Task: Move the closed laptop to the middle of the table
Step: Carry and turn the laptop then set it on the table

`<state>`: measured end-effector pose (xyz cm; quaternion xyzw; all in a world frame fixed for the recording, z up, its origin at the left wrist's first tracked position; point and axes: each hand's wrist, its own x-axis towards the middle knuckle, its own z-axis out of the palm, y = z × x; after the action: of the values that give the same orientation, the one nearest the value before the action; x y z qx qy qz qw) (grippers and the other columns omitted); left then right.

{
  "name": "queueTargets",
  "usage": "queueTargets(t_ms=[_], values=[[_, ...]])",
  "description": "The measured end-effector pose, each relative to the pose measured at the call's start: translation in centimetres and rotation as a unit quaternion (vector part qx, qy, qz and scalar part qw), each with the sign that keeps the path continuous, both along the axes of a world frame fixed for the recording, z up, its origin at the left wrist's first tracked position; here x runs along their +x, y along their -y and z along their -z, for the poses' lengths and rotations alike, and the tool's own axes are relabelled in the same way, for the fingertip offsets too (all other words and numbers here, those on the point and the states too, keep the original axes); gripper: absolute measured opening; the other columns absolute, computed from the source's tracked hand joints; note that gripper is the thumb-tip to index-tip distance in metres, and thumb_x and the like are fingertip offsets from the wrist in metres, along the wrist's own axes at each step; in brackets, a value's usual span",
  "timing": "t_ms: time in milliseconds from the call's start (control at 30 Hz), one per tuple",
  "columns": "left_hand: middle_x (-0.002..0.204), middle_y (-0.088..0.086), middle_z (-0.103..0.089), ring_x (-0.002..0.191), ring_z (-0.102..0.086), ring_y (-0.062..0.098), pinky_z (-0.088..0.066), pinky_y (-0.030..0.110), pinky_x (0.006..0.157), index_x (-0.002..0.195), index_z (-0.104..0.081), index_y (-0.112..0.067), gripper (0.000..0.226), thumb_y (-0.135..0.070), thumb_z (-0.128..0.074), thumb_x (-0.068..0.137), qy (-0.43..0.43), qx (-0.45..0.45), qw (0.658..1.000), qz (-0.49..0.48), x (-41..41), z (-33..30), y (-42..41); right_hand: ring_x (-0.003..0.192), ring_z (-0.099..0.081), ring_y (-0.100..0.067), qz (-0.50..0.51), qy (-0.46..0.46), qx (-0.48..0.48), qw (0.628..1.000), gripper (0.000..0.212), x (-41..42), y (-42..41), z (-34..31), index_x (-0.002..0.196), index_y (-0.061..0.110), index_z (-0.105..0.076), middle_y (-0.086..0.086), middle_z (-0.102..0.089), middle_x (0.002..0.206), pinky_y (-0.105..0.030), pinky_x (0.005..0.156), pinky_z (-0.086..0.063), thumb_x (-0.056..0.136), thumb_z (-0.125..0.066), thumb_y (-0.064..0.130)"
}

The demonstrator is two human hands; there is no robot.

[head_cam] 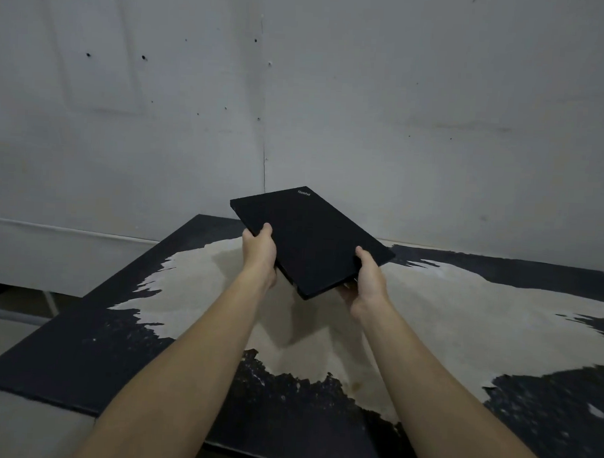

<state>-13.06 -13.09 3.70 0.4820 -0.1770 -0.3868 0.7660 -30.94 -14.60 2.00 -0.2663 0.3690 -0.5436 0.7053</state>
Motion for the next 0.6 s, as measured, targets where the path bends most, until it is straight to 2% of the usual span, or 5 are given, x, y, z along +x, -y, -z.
queueTargets(t_ms=[133,267,367,467,600], values=[[0.117,0.007,-0.071,0.099,-0.072,0.029,-0.061,0.053,0.084,0.128,-0.055,-0.022,0.027,-0.028,-0.054,0.102,0.02,0.017,0.999,0.038,1.0,-0.6,-0.5,0.088,-0.077,-0.031,-0.098,0.054,0.011,0.994,0.057,-4.6,1.7,0.3,0.114,0.008,-0.071,-0.014,-0.076,0.109,-0.046,0.069,-0.063,0.091,-0.057,0.058],[0.112,0.007,-0.075,0.093,-0.076,0.028,-0.064,0.043,0.059,0.127,-0.059,-0.021,0.026,-0.028,-0.055,0.102,0.03,0.017,0.995,0.091,1.3,-1.3,-1.5,0.094,-0.075,-0.032,-0.203,0.01,0.001,0.979,0.093,-9.2,3.7,-0.3,0.128,-0.004,-0.062,-0.02,-0.069,0.128,-0.042,0.07,-0.064,0.087,-0.045,0.078],[0.103,0.007,-0.08,0.081,-0.079,0.027,-0.062,0.043,0.054,0.122,-0.065,-0.02,0.023,-0.027,-0.058,0.101,0.024,0.027,0.99,0.137,1.0,-1.3,-2.0,0.085,-0.073,-0.027,-0.237,-0.082,-0.018,0.968,0.094,-10.2,5.1,-1.9,0.133,0.001,-0.061,-0.017,-0.069,0.13,-0.038,0.071,-0.061,0.085,-0.044,0.08],[0.092,0.005,-0.082,0.075,-0.079,0.024,-0.062,0.041,0.052,0.118,-0.067,-0.02,0.02,-0.026,-0.059,0.101,0.04,0.037,0.982,0.178,0.4,-0.5,-2.2,0.086,-0.071,-0.025,-0.257,-0.186,-0.049,0.947,0.087,-9.9,5.9,-3.9,0.129,0.008,-0.068,-0.01,-0.072,0.11,-0.037,0.074,-0.058,0.083,-0.049,0.08],[0.092,0.004,-0.082,0.076,-0.079,0.023,-0.062,0.038,0.054,0.114,-0.07,-0.024,0.017,-0.027,-0.059,0.101,0.056,0.037,0.971,0.229,-0.5,0.5,-2.0,0.065,-0.069,-0.017,-0.233,-0.274,-0.068,0.931,0.061,-9.1,6.5,-5.6,0.108,0.018,-0.077,-0.002,-0.071,0.081,-0.027,0.058,-0.058,0.086,-0.056,0.071]])
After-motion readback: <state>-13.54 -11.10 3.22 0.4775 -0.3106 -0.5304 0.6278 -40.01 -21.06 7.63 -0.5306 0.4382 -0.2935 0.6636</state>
